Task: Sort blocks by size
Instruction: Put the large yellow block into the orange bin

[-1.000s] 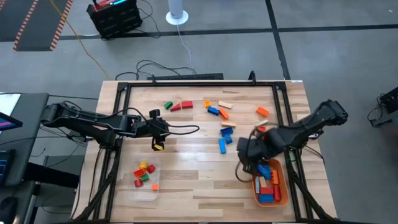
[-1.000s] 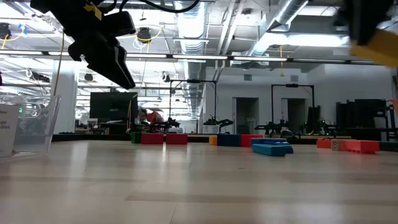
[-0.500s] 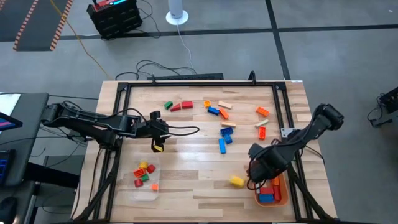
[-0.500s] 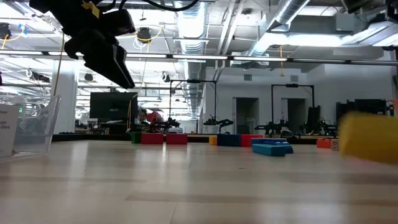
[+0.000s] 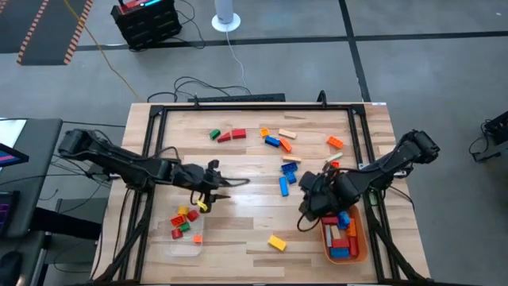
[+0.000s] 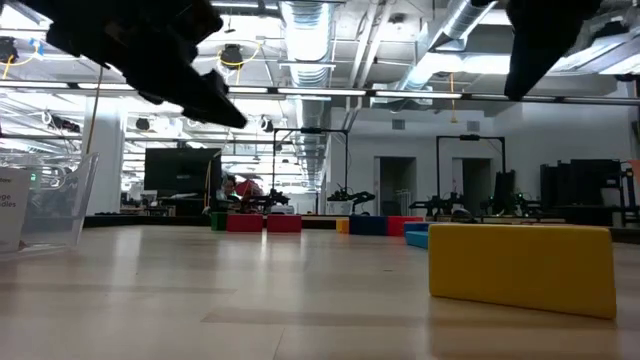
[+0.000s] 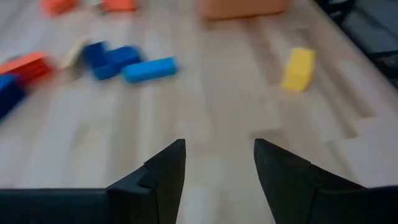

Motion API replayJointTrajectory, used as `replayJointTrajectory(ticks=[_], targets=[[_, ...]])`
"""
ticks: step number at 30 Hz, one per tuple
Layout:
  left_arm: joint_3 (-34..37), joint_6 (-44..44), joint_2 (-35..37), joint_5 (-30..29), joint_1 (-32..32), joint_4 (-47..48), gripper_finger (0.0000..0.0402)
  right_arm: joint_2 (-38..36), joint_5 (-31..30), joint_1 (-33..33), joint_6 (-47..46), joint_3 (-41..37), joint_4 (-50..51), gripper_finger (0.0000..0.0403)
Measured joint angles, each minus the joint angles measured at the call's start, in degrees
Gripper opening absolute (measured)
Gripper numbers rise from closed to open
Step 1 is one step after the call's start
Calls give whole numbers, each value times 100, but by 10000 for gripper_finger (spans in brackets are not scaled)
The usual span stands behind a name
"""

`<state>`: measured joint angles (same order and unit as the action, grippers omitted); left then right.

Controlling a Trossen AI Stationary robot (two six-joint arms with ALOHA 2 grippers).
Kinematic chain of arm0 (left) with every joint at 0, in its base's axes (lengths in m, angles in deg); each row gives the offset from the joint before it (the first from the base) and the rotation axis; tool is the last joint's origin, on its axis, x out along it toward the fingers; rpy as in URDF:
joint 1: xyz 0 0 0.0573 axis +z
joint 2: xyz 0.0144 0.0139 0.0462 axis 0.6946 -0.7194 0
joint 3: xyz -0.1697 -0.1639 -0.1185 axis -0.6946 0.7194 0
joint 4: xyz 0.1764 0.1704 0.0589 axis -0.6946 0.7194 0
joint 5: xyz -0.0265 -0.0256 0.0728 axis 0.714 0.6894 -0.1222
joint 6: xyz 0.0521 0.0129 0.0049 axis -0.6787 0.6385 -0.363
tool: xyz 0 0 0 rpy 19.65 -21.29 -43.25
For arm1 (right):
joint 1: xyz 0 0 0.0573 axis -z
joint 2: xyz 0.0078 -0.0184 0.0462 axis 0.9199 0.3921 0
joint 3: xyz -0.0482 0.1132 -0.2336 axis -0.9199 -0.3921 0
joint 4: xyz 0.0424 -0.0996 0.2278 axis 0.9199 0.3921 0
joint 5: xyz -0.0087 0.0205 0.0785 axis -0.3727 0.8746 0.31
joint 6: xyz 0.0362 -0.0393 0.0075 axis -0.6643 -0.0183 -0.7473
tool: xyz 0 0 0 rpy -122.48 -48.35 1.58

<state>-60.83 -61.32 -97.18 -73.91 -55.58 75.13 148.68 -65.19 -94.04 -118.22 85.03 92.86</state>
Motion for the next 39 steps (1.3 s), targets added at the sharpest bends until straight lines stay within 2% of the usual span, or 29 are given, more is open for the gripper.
replayJointTrajectory(ticks=[5, 10, 17, 22, 27, 34, 39], targets=[[-279, -169, -1029, 220, -438, -862, 184, -2, -76, -238, 46, 0, -261, 200], [-1023, -492, -2160, 214, -788, -1266, 184, 26, -389, -698, 41, 0, -852, 200], [-2436, -733, -3452, 204, -863, -955, 184, 27, -869, -1113, -714, -2, -468, 200], [-3183, -981, -4053, 237, -869, -606, 184, 29, -901, -1274, -1653, -6, 661, 200], [-3683, -1073, -4501, 783, -865, -544, 184, 29, -921, -1402, -2433, -4, 1405, 200], [-4132, -1132, -5143, 1296, -896, -528, 184, 29, -908, -1531, -2627, -4, 1344, 200], [-4263, -1146, -5242, 1128, -905, -535, 184, 29, -886, -1529, -2621, -4, 1254, 200]])
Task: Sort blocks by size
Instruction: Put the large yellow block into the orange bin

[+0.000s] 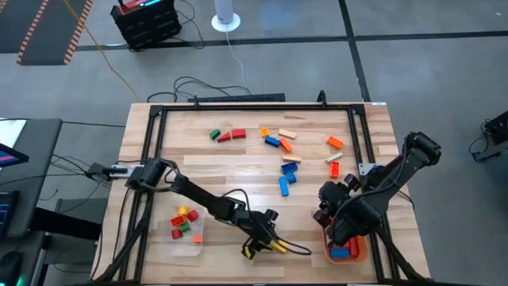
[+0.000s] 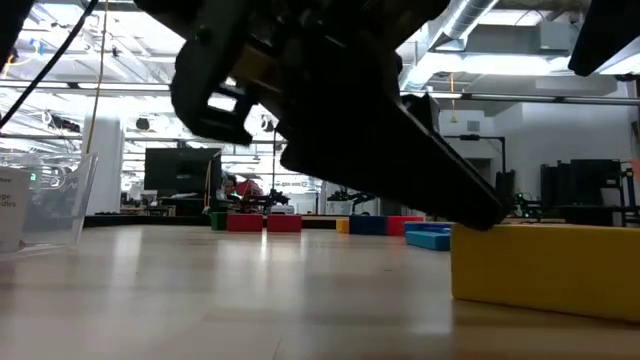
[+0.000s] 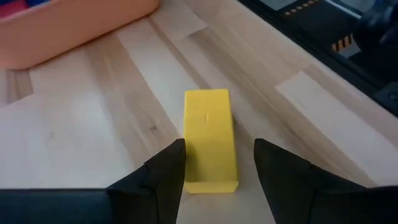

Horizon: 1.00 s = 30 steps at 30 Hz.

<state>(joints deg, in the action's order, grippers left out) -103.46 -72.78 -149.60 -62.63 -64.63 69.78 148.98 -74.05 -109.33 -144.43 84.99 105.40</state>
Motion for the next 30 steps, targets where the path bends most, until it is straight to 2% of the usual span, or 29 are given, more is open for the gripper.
replayJointTrajectory(ticks=[8, 14, 19, 26, 30], targets=[[2, -30, -3, -108, 11, 45, 184, 0, 7, 9, 59, 0, -50, 200], [7, -136, 63, -855, 99, 37, 184, 0, 0, 20, 76, 0, 14, 200], [7, -21, 63, -869, 305, 116, 184, 0, -4, 17, 71, 0, -33, 200], [15, -270, 822, -923, 479, 1071, 184, 41, -7, -32, 23, 6, -1021, 200], [450, -268, 1401, -988, 618, 995, 184, 305, 246, -1, -182, 7, -1393, 200]])
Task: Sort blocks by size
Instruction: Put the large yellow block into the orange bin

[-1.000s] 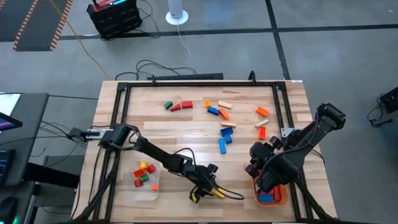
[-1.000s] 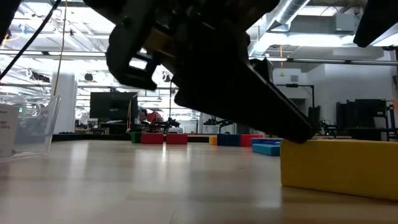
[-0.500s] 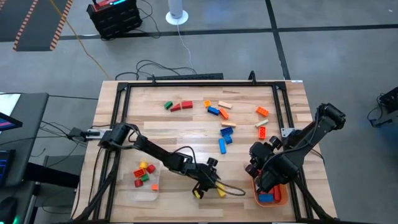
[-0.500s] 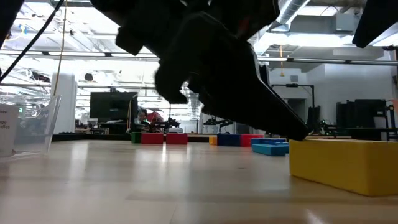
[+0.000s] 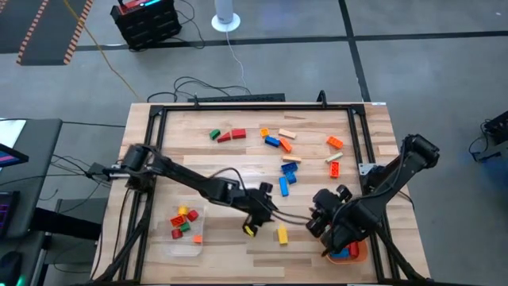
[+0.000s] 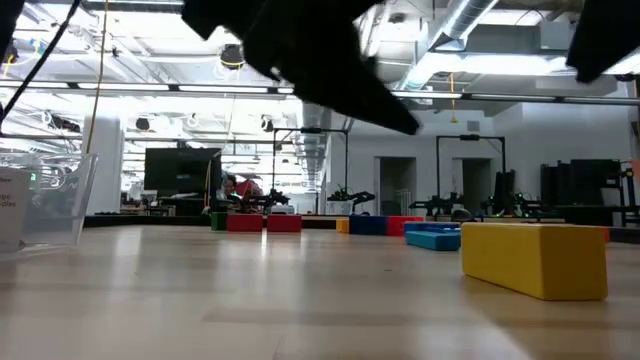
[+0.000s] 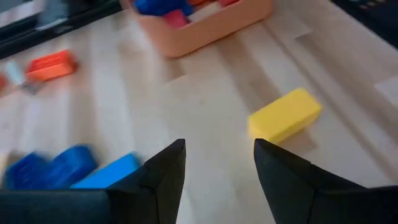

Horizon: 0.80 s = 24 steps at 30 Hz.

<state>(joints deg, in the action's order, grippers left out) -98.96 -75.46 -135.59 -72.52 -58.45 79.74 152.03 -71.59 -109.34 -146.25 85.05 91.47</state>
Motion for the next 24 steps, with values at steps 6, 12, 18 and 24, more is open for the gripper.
replayJointTrajectory(ticks=[6, 12, 18, 24], targets=[[1440, 94, 1026, -431, 159, -719, 184, 691, 772, 165, 662, 8, -1015, 200], [2568, 269, 2177, -731, 242, -972, 184, 1260, 928, 292, 2585, 318, -1851, 200], [3127, 652, 3257, -958, 242, -940, 184, 1604, 1009, 448, 4439, 471, -2920, 217], [3412, 776, 3970, -1129, 252, -808, 184, 1643, 1458, 678, 5880, 535, -3126, 259]])
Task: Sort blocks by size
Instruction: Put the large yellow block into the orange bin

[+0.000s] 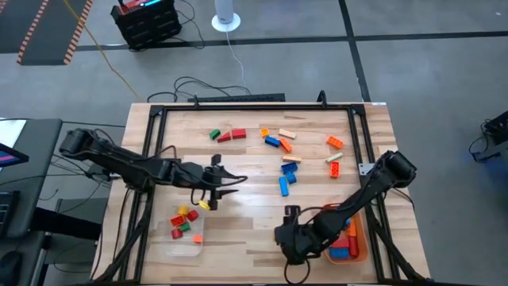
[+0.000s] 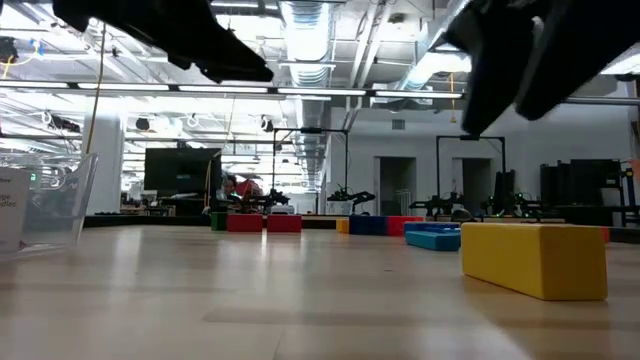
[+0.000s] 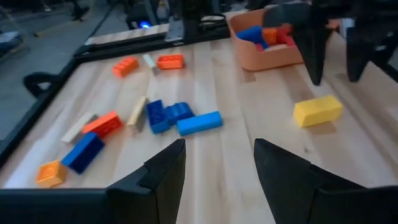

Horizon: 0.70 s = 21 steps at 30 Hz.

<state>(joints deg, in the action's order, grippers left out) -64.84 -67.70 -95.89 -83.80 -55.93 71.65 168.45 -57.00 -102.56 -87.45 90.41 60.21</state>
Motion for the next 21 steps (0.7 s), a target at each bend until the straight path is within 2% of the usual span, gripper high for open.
replayJointTrajectory(ticks=[3, 7, 10, 13, 21], targets=[[0, -2, 126, -162, 3, 129, 184, 0, 189, 26, 1215, 0, -12, 270], [-2, -72, 131, -206, 12, 190, 184, 91, 425, -34, 3450, 0, 17, 272], [-2, -49, 132, -241, 19, 226, 184, 135, 417, -111, 4441, 0, 70, 272], [-2, -12, 130, -419, 21, 366, 184, 229, 416, -114, 4918, 0, 179, 271], [-2, 179, 131, -606, 21, 545, 184, 421, 342, 88, 5350, 1, 430, 271]])
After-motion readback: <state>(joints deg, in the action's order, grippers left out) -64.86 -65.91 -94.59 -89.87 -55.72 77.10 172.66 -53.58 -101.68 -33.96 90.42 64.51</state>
